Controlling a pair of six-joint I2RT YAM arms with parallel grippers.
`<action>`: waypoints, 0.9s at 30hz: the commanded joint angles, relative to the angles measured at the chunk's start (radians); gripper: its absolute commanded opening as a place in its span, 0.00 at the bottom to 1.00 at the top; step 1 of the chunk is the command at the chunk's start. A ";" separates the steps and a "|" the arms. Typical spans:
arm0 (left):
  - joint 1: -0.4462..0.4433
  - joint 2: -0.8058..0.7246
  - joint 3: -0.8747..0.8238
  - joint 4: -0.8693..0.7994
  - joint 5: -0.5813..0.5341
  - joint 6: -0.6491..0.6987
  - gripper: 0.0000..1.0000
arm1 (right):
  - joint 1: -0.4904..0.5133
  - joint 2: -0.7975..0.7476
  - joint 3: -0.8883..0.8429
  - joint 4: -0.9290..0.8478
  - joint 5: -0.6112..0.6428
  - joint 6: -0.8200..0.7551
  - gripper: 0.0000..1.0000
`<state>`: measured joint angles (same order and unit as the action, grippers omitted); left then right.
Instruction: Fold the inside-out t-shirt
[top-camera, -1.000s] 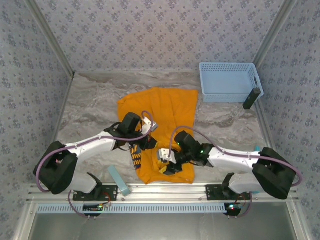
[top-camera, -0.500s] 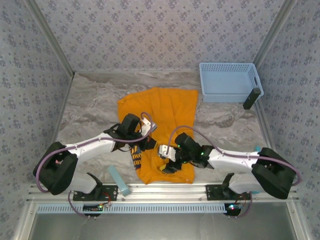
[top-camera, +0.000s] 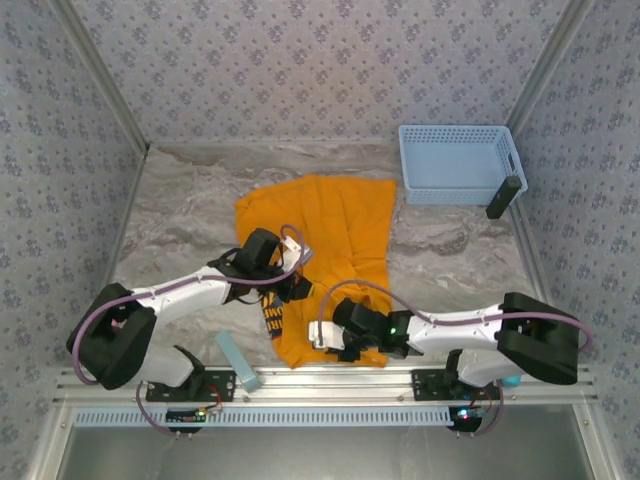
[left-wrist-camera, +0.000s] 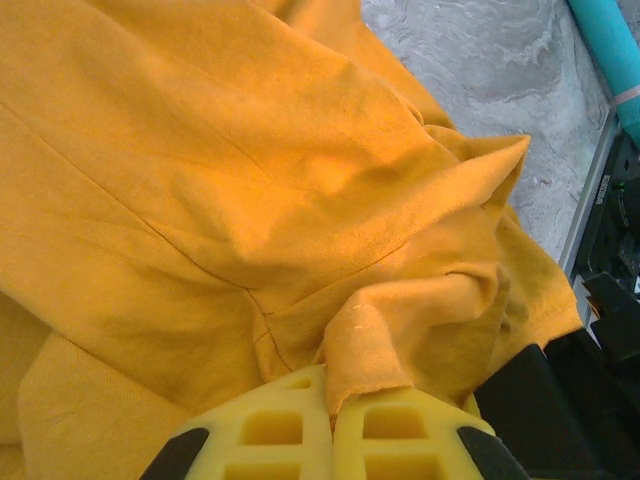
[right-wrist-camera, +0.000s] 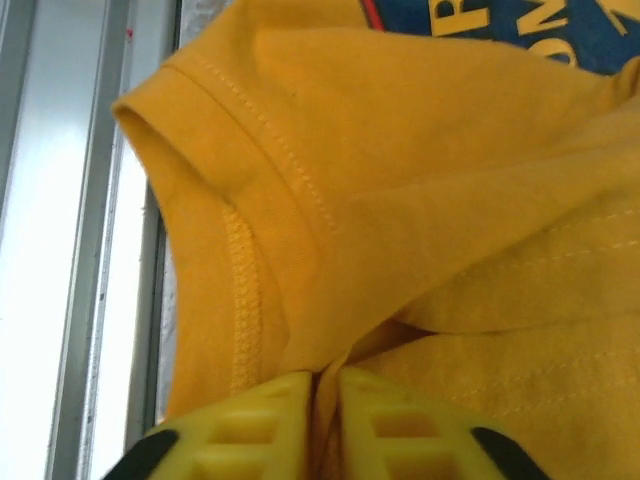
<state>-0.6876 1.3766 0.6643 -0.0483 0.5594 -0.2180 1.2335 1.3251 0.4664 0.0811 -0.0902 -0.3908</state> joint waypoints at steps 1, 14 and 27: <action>0.005 -0.003 -0.002 0.017 0.001 -0.016 0.07 | 0.028 -0.021 0.005 -0.028 -0.027 -0.127 0.00; 0.188 0.182 0.275 -0.111 0.121 -0.053 0.08 | 0.087 -0.222 -0.031 0.356 0.422 -0.788 0.00; 0.318 0.265 0.264 -0.192 0.210 -0.108 0.12 | 0.240 0.244 0.194 0.382 0.298 -1.074 0.00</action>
<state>-0.4004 1.6566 0.8810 -0.2214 0.7509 -0.3214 1.4509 1.5116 0.5735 0.4244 0.3176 -1.3750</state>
